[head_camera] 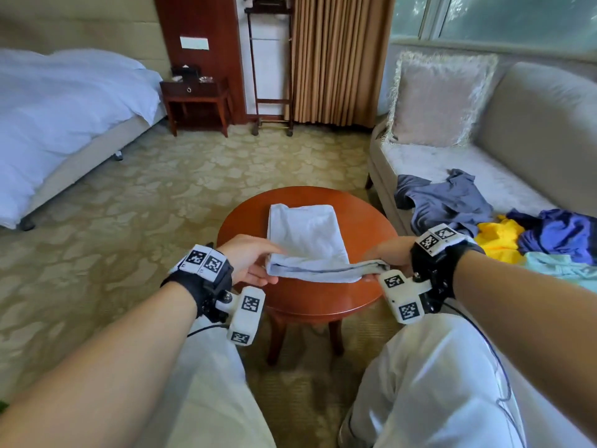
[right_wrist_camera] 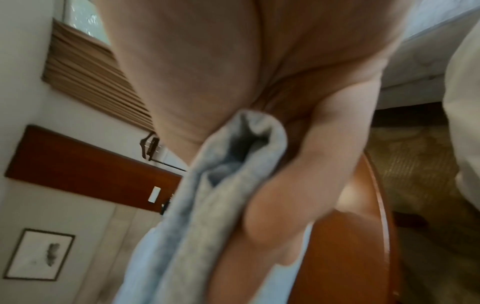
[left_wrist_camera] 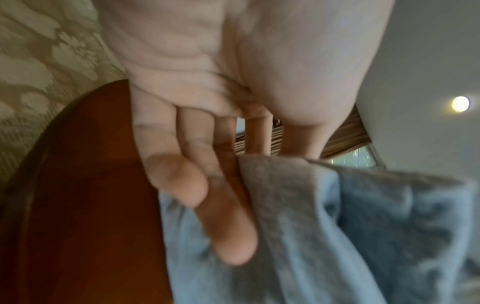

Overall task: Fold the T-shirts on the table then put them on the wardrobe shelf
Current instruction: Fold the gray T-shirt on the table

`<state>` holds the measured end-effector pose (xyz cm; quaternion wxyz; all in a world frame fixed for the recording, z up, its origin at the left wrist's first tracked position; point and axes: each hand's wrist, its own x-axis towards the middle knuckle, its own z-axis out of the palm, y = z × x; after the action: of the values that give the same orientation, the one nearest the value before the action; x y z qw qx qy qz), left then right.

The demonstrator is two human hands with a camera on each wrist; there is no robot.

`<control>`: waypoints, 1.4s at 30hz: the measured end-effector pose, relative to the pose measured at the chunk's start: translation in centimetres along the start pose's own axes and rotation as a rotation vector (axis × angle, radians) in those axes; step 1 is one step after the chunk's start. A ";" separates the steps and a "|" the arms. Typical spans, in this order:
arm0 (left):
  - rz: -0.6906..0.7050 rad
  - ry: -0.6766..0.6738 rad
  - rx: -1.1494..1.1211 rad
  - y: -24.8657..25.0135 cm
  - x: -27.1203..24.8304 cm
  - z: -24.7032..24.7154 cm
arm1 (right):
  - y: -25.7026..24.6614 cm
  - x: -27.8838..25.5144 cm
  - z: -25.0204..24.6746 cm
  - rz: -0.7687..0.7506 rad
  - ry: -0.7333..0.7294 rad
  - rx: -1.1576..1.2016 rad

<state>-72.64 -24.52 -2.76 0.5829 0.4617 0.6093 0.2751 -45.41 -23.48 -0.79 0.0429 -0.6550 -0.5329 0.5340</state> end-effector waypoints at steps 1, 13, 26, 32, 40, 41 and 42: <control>-0.012 -0.022 -0.049 0.5 0.0 -0.3 | -0.5 -0.8 -0.4 -0.027 0.009 0.071; 0.098 -0.081 -0.536 1.0 2.9 -1.6 | -2.3 0.8 -3.1 -0.170 -0.032 0.823; 0.222 0.345 0.177 2.0 14.1 -3.7 | -6.2 11.9 -5.0 -0.116 0.490 0.182; 0.131 0.344 0.236 2.2 20.5 -4.6 | -8.2 17.5 -5.7 -0.068 0.470 0.046; -0.004 0.336 0.415 1.4 25.2 -5.1 | -8.2 22.4 -4.9 0.158 0.426 -0.011; -0.023 0.333 0.431 1.3 25.5 -5.1 | -8.2 22.6 -4.9 0.172 0.418 -0.017; -0.045 0.328 0.446 1.2 25.7 -5.0 | -8.1 22.9 -4.9 0.175 0.413 -0.033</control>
<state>-74.48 -0.30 -12.56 0.3665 0.5142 0.7513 0.1921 -50.25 -0.50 -8.59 0.0939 -0.7947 -0.4626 0.3816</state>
